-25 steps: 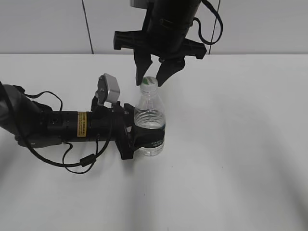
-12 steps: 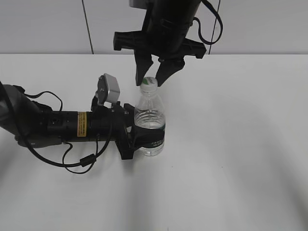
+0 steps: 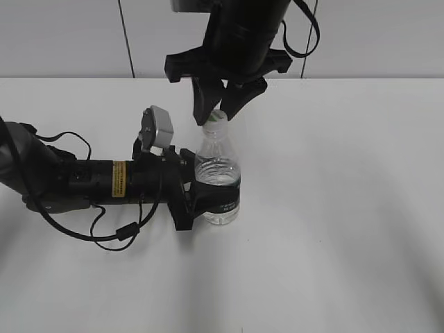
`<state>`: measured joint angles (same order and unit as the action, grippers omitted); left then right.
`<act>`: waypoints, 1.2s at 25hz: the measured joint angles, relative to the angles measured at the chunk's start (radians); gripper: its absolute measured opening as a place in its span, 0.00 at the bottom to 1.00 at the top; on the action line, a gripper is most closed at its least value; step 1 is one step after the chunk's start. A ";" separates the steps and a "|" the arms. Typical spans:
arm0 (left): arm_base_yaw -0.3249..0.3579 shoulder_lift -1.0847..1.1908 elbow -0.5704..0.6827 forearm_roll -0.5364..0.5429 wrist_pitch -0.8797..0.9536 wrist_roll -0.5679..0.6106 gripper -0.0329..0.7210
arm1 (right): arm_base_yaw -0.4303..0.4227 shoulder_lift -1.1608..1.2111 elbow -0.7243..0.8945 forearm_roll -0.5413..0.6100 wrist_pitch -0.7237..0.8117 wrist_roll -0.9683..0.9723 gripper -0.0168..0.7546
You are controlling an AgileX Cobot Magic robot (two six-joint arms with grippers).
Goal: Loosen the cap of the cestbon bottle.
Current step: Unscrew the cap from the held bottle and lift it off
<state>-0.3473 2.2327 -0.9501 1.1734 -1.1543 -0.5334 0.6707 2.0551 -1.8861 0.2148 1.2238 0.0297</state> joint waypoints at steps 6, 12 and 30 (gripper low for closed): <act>-0.002 -0.001 -0.001 -0.001 -0.015 0.000 0.57 | 0.000 -0.012 0.002 -0.013 0.003 -0.104 0.42; -0.002 -0.001 -0.001 0.000 -0.002 0.000 0.57 | 0.001 -0.013 0.002 -0.064 0.003 -0.150 0.41; -0.002 -0.001 -0.001 0.006 0.010 0.015 0.56 | 0.001 -0.013 0.016 -0.061 -0.001 -0.413 0.41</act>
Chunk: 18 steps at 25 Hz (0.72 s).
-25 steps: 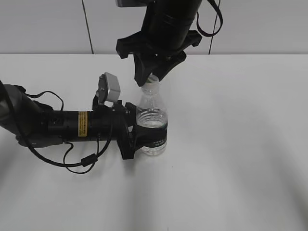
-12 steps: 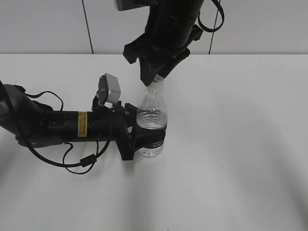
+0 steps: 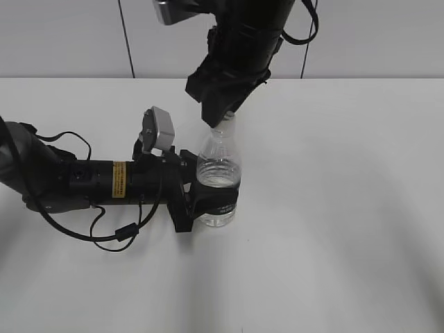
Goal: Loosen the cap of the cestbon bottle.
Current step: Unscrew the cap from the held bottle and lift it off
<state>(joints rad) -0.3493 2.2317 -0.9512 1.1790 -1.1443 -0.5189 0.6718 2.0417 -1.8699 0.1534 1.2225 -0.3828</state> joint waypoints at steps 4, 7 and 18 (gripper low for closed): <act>0.000 0.000 0.000 0.001 0.000 0.003 0.56 | 0.000 0.000 0.000 0.007 0.000 -0.103 0.41; 0.000 0.000 0.000 0.001 0.000 0.003 0.56 | 0.000 0.000 0.000 0.009 0.000 -0.181 0.41; 0.001 0.000 0.000 0.009 -0.001 0.003 0.55 | 0.001 -0.004 0.000 0.001 0.000 -0.501 0.41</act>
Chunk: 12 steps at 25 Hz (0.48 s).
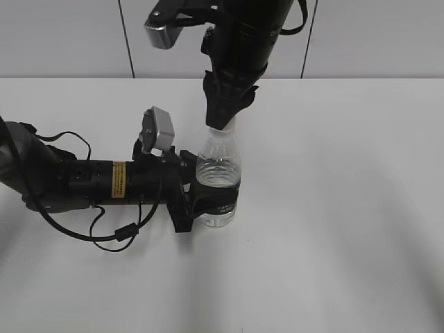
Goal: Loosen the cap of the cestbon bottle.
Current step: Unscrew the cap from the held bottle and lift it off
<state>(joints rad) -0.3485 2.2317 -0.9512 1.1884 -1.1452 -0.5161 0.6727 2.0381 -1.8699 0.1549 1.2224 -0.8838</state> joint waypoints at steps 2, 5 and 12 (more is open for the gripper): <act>0.000 0.000 0.000 0.000 0.000 0.000 0.55 | 0.001 -0.002 0.000 -0.014 0.000 -0.042 0.41; 0.000 0.000 -0.001 0.000 -0.001 -0.002 0.54 | 0.005 -0.004 0.000 -0.035 0.001 -0.079 0.41; 0.001 0.000 -0.001 0.005 -0.002 -0.004 0.54 | 0.006 -0.004 0.000 -0.026 0.002 -0.255 0.41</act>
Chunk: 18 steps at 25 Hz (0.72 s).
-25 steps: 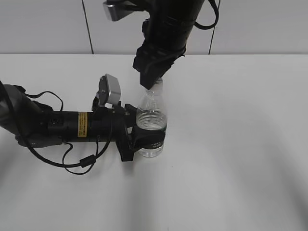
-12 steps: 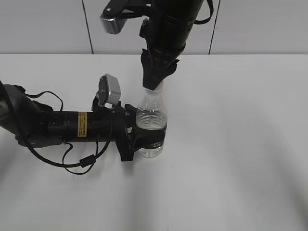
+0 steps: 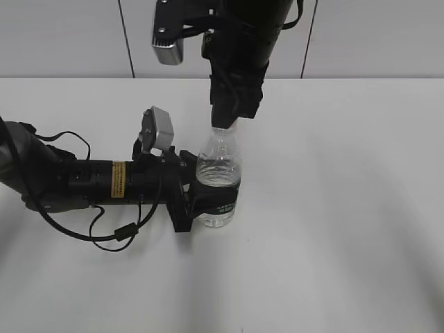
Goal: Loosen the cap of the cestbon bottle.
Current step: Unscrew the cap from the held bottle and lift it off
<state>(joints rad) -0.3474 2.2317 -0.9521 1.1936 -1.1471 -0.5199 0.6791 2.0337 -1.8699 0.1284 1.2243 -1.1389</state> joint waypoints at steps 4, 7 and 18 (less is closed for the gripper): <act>0.002 0.000 0.000 0.006 -0.002 -0.003 0.54 | 0.000 -0.001 0.000 0.009 0.000 -0.108 0.41; 0.003 0.000 0.000 0.009 -0.002 -0.003 0.54 | 0.000 -0.001 0.000 0.016 0.001 -0.200 0.41; 0.005 0.000 0.000 0.026 -0.001 -0.003 0.53 | 0.000 -0.001 0.000 0.055 0.004 -0.347 0.41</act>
<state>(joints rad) -0.3427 2.2317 -0.9521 1.2192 -1.1481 -0.5228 0.6791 2.0331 -1.8699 0.1838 1.2283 -1.4862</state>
